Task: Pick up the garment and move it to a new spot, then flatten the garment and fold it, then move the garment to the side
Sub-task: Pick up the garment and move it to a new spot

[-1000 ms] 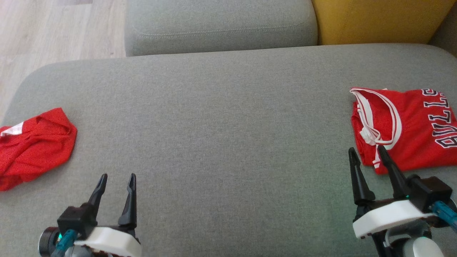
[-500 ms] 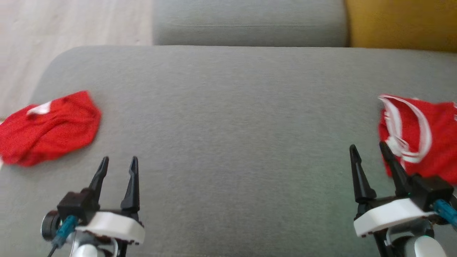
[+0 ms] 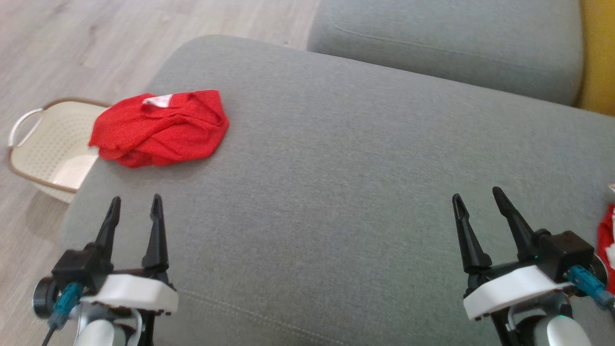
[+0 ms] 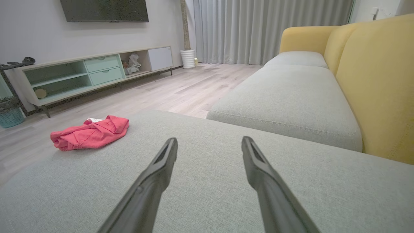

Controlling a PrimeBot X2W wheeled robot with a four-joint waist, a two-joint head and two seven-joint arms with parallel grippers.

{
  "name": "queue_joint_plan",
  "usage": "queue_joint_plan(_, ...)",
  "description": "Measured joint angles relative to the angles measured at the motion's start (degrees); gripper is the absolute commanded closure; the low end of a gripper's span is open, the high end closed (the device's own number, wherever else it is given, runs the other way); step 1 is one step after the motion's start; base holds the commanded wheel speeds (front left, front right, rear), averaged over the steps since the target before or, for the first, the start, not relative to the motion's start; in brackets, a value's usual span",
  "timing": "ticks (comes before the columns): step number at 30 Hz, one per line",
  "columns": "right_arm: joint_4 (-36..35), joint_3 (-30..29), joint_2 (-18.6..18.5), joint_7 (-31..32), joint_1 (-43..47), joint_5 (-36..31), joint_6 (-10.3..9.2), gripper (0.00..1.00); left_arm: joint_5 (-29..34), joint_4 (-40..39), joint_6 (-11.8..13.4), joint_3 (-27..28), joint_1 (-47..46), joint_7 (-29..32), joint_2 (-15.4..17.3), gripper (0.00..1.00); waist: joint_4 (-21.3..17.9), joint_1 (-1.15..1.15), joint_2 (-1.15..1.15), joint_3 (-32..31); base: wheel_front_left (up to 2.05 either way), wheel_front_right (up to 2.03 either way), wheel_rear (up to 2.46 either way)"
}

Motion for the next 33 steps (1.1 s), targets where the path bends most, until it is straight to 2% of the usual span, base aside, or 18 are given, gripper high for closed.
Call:
queue_joint_plan(6,0.0,0.3,0.0,0.0,0.0,0.0,0.00,0.00,0.2,-0.8,0.4,1.7,2.1,0.0,0.0,0.00,2.0,0.00,0.00,-0.7,0.00,0.00,0.00)
queue_joint_plan(15,-0.4,0.2,0.0,0.9,0.0,0.0,0.00,0.00,0.7,-1.1,0.4,2.6,1.8,0.0,-0.1,0.00,1.7,0.00,0.00,0.5,0.00,0.00,0.00)
queue_joint_plan(20,-1.8,0.2,0.0,2.4,-0.6,-0.1,0.00,0.00,-0.3,2.1,-0.5,4.3,-2.3,0.0,-1.0,0.00,1.2,0.00,0.00,3.2,0.00,0.00,0.00)
queue_joint_plan(26,-3.9,1.8,0.0,4.9,-5.7,-2.6,0.00,0.00,-2.9,15.1,-2.9,7.0,-14.6,-0.2,-0.9,0.00,-0.1,0.00,0.00,8.9,0.00,0.00,0.00)
queue_joint_plan(27,-4.5,1.9,0.0,5.7,-7.6,-3.3,0.00,0.00,-4.2,22.2,-3.8,7.7,-19.7,0.1,-0.5,0.00,-0.5,0.01,0.00,11.2,0.00,0.00,0.00)
queue_joint_plan(33,-5.6,2.4,-0.1,7.1,-10.4,-4.7,0.00,0.00,-5.6,42.8,-7.5,7.9,-32.4,1.5,1.1,0.00,-1.8,0.02,0.00,17.7,0.00,0.00,0.00)
